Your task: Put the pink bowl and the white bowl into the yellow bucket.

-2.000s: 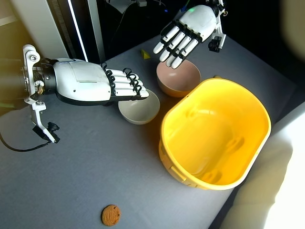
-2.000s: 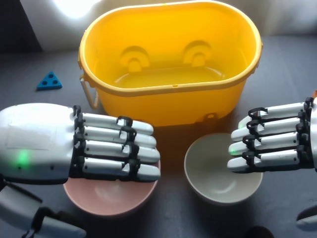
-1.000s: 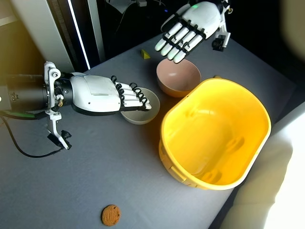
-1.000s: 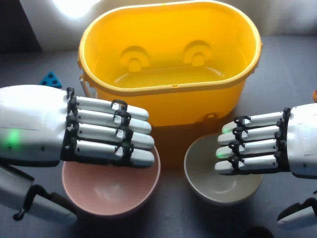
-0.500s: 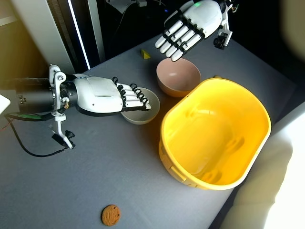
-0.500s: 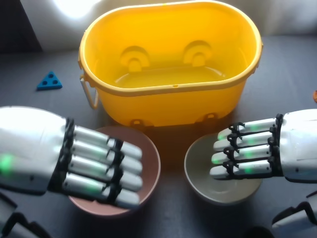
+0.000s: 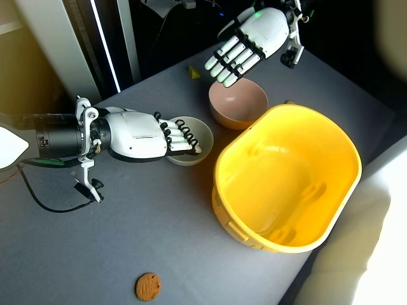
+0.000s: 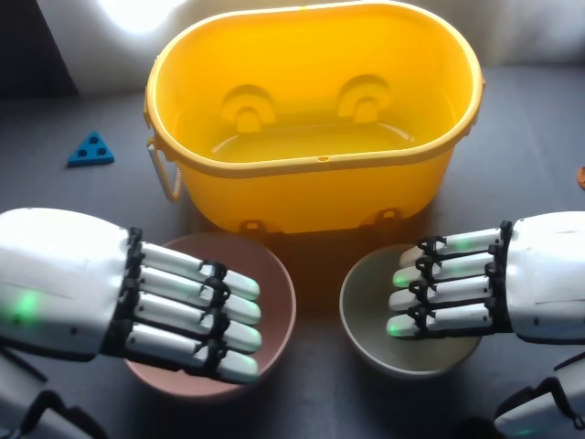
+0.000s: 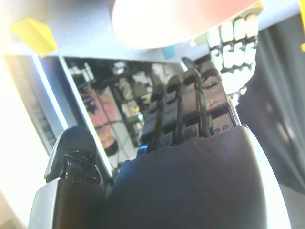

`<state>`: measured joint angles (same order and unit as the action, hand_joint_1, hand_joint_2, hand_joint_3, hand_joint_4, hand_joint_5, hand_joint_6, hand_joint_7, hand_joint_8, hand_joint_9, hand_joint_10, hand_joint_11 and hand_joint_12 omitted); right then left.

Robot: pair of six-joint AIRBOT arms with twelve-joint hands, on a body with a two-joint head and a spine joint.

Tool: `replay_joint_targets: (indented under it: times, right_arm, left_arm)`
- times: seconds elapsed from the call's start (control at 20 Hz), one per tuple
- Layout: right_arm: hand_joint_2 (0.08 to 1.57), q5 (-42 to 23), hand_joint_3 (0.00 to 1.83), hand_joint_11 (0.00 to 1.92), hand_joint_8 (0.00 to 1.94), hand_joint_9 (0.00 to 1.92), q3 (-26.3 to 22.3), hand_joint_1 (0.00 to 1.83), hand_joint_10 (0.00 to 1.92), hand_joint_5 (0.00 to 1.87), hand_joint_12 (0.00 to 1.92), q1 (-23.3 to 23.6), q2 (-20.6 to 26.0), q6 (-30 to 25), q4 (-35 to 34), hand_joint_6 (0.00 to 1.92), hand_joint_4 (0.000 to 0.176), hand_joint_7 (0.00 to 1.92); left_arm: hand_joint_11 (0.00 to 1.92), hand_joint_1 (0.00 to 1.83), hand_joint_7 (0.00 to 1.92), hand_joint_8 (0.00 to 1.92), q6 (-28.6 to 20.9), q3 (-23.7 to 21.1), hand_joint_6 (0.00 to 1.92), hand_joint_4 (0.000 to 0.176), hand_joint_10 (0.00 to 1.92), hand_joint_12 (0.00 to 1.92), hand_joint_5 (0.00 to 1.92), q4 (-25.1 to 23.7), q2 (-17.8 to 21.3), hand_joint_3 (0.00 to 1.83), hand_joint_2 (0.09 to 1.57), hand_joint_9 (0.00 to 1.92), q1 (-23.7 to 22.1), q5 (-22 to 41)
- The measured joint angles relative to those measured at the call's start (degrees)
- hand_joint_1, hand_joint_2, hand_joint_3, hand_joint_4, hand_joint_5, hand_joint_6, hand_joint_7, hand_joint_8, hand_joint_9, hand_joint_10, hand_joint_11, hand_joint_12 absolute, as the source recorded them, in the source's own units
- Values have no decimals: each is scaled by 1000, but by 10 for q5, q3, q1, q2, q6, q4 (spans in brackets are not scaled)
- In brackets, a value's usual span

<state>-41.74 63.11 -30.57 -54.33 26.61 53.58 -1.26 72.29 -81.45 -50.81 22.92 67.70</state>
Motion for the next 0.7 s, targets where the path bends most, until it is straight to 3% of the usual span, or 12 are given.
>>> replay_joint_targets:
  times: [0.3, 0.4, 0.6, 0.7]
  right_arm:
    - [1141, 9, 0, 0, 1, 107, 15, 0, 1, 146, 324, -5, -12, 3, 7, 0, 0, 146]
    - [1079, 6, 0, 0, 2, 121, 16, 195, 4, 155, 409, -5, -16, 3, 5, 2, 0, 157]
    - [985, 4, 0, 0, 0, 48, 22, 473, 0, 84, 263, -5, -23, 3, 11, 0, 0, 78]
    - [952, 4, 0, 0, 2, 43, 29, 574, 2, 92, 280, -5, -30, 3, 10, 4, 0, 78]
  left_arm:
    - [2, 0, 41, 0, 8, 36, 1, 0, 0, 1, 46, 6, -33, 0, 1301, 3, 12, -31]
    - [0, 0, 0, 0, 15, 39, 0, 0, 0, 0, 0, 6, -40, 0, 1225, 0, 26, -37]
    - [0, 159, 0, 0, 30, 51, 0, 0, 0, 0, 0, 8, -47, 0, 1155, 0, 45, -39]
    - [0, 173, 0, 0, 39, 54, 0, 0, 0, 0, 0, 10, -54, 0, 1145, 0, 53, -48]
